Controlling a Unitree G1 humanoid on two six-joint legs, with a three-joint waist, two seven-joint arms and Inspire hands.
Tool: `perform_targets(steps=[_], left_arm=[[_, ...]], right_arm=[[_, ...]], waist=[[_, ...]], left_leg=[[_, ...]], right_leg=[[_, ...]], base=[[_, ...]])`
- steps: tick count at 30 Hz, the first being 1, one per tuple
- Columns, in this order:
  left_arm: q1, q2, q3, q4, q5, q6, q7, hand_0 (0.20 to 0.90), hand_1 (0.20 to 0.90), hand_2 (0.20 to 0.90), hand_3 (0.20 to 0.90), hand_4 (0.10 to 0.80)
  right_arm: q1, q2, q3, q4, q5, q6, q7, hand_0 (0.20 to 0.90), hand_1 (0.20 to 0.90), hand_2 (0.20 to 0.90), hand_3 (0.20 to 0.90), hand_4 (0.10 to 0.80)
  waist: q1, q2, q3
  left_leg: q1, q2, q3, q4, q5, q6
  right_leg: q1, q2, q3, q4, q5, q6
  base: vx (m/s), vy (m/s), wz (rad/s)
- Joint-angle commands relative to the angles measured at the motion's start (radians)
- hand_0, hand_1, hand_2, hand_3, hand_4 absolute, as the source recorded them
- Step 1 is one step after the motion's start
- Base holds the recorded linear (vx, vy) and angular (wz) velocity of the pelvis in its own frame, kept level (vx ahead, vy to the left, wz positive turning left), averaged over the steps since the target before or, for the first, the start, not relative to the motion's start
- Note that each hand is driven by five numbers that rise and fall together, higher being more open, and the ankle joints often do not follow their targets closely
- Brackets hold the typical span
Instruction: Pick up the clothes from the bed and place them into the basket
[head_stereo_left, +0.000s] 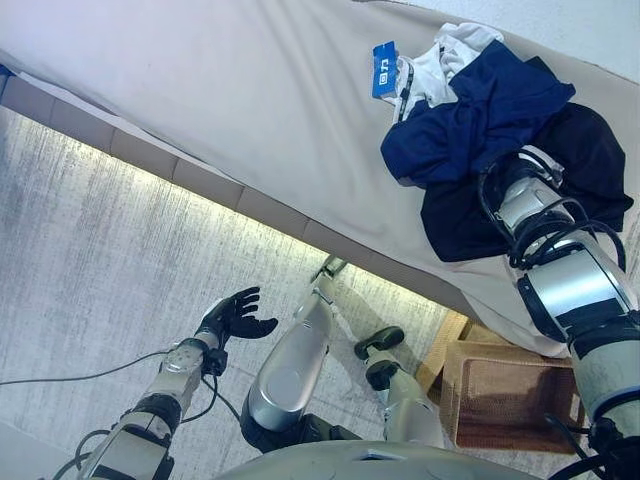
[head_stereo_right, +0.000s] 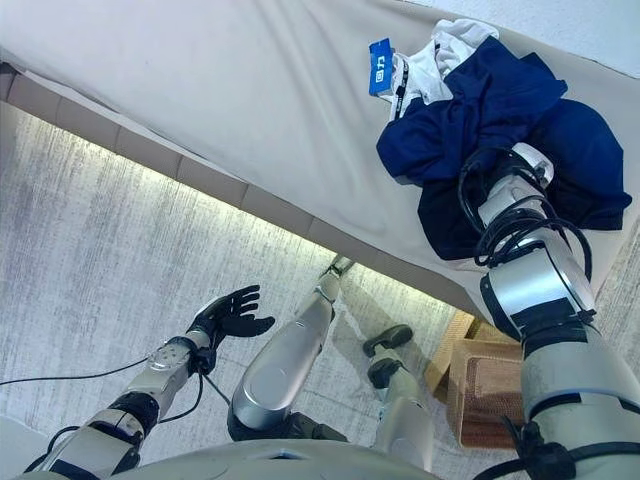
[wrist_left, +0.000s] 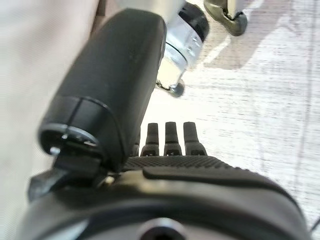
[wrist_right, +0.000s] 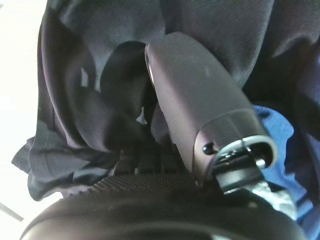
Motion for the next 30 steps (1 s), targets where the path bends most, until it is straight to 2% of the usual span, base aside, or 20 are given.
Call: perform_targets(steps=[1,2,3,4,5,6,8,10,11,14,18,22,30], left_arm=[[0.070,0.043,-0.030,0.006,-0.020,-0.022,0.001,0.900,0.900,0.900,0.900,0.800],[0.075,0.044,-0.027,0.008,-0.021,-0.024,0.002,0.900,0.900,0.900,0.900,0.800],[0.092,0.049,-0.018,0.017,-0.020,-0.035,0.006,0.900,0.900,0.900,0.900,0.800],[0.104,0.050,-0.013,0.019,-0.024,-0.038,0.013,0.900,0.900,0.900,0.900,0.800],[0.133,0.048,0.004,0.023,-0.030,-0.046,0.024,0.900,0.900,0.900,0.900,0.800],[0.140,0.047,0.010,0.023,-0.027,-0.049,0.025,0.900,0.900,0.900,0.900,0.800],[0.169,0.028,0.041,0.033,-0.015,-0.048,0.037,0.900,0.900,0.900,0.900,0.800],[0.184,0.013,0.056,0.045,0.004,-0.047,0.035,0.900,0.900,0.900,0.900,0.800],[0.197,-0.001,0.071,0.050,0.019,-0.033,0.033,0.900,0.900,0.900,0.900,0.800],[0.228,-0.026,0.087,0.052,0.064,-0.005,0.031,0.900,0.900,0.900,0.900,0.800],[0.247,-0.048,0.082,0.077,0.118,0.019,0.033,0.900,0.900,0.900,0.900,0.800],[0.263,-0.064,0.081,0.117,0.172,0.040,0.041,0.900,0.900,0.900,0.900,0.800],[0.262,-0.078,0.103,0.201,0.227,0.088,0.049,0.900,0.900,0.900,0.900,0.800]], right_arm=[[-0.029,-0.005,0.034,-0.110,0.119,-0.110,-0.121,0.300,0.300,0.300,0.200,0.100],[-0.033,-0.010,0.030,-0.128,0.124,-0.130,-0.145,0.300,0.300,0.300,0.200,0.100],[-0.049,-0.025,0.020,-0.196,0.154,-0.185,-0.247,0.300,0.300,0.300,0.200,0.100],[-0.053,-0.034,0.008,-0.273,0.166,-0.183,-0.293,0.300,0.300,0.300,0.200,0.100],[-0.047,-0.064,-0.026,-0.473,0.169,-0.200,-0.414,0.300,0.300,0.300,0.200,0.100],[-0.041,-0.072,-0.040,-0.522,0.169,-0.226,-0.462,0.300,0.300,0.300,0.200,0.100],[0.025,-0.096,-0.167,-0.786,0.125,-0.280,-0.572,0.300,0.300,0.300,0.200,0.100],[0.088,-0.101,-0.262,-0.973,0.071,-0.315,-0.634,0.300,0.300,0.300,0.200,0.100],[0.134,-0.104,-0.315,-1.112,0.050,-0.296,-0.631,0.300,0.300,0.300,0.200,0.100],[0.227,-0.101,-0.378,-1.281,0.013,-0.326,-0.660,0.300,0.300,0.300,0.200,0.100],[0.309,-0.145,-0.416,-1.415,0.025,-0.311,-0.660,0.300,0.300,0.300,0.200,0.100],[0.393,-0.191,-0.449,-1.450,0.028,-0.319,-0.673,0.300,0.300,0.300,0.200,0.100],[0.498,-0.240,-0.525,-1.470,0.075,-0.313,-0.675,0.300,0.300,0.300,0.200,0.100]], waist=[[0.013,0.001,0.014],[0.009,-0.002,0.012],[-0.005,-0.015,0.003],[-0.015,-0.023,-0.002],[-0.043,-0.040,-0.019],[-0.051,-0.044,-0.023],[-0.098,-0.060,-0.055],[-0.128,-0.058,-0.082],[-0.149,-0.055,-0.108],[-0.180,-0.048,-0.163],[-0.210,-0.052,-0.242],[-0.243,-0.064,-0.316],[-0.320,-0.058,-0.388]], left_leg=[[0.066,-0.011,0.080,-0.036,-0.095,0.105],[0.073,-0.008,0.082,-0.038,-0.099,0.104],[0.099,0.001,0.090,-0.043,-0.110,0.103],[0.117,0.008,0.097,-0.049,-0.116,0.102],[0.158,0.022,0.114,-0.068,-0.127,0.100],[0.169,0.025,0.119,-0.075,-0.129,0.100],[0.230,0.038,0.146,-0.107,-0.144,0.102],[0.260,0.038,0.165,-0.122,-0.134,0.111],[0.293,0.039,0.175,-0.131,-0.141,0.113],[0.348,0.040,0.197,-0.145,-0.152,0.116],[0.417,0.045,0.228,-0.177,-0.157,0.109],[0.466,0.053,0.259,-0.211,-0.152,0.097],[0.529,0.055,0.323,-0.235,-0.163,0.089]], right_leg=[[-0.006,-0.014,0.046,0.143,0.008,-0.016],[-0.002,-0.012,0.050,0.140,0.012,-0.014],[0.012,-0.006,0.069,0.131,0.023,-0.009],[0.021,-0.001,0.080,0.125,0.029,-0.007],[0.041,0.011,0.108,0.109,0.037,-0.004],[0.046,0.014,0.116,0.104,0.039,-0.003],[0.071,0.030,0.158,0.081,0.041,0.000],[0.089,0.037,0.166,0.055,0.064,-0.007],[0.107,0.042,0.180,0.042,0.060,-0.007],[0.146,0.052,0.196,0.015,0.054,-0.008],[0.216,0.085,0.211,-0.061,0.037,-0.008],[0.270,0.121,0.224,-0.140,0.020,-0.010],[0.309,0.139,0.265,-0.201,0.022,-0.022]], base=[[0.000,-0.032,-0.16],[0.009,-0.030,-0.17],[0.018,-0.022,-0.17],[0.035,-0.019,-0.32],[0.028,-0.004,-0.37],[0.024,0.003,-0.51],[0.030,0.009,-0.53],[-0.010,0.076,-0.43],[0.015,0.093,-0.35],[0.132,0.033,-0.35],[0.125,-0.069,-0.29],[0.050,-0.105,-0.15],[0.010,-0.042,-0.21]])
